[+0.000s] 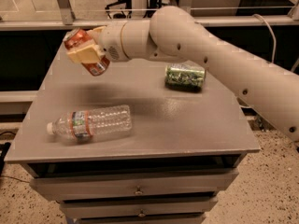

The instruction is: Place coke can upright

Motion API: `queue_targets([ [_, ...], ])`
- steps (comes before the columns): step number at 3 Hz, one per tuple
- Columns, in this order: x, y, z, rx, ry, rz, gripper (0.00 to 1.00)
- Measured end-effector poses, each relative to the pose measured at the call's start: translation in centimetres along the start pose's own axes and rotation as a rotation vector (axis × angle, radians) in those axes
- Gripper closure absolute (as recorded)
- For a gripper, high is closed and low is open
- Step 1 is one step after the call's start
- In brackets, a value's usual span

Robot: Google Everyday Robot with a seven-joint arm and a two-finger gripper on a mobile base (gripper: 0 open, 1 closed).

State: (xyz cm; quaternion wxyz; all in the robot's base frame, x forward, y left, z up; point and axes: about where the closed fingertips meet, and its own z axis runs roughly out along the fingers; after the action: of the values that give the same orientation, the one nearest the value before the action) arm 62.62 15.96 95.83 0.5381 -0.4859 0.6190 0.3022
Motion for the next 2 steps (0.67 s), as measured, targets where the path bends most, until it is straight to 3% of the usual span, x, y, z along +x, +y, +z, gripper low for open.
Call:
queue_targets([
  [1, 1.3, 2.2, -2.2, 0.05, -0.076, -0.003, 1.0],
  [2, 2.9, 3.0, -3.9, 0.063, -0.105, -0.005, 1.0],
])
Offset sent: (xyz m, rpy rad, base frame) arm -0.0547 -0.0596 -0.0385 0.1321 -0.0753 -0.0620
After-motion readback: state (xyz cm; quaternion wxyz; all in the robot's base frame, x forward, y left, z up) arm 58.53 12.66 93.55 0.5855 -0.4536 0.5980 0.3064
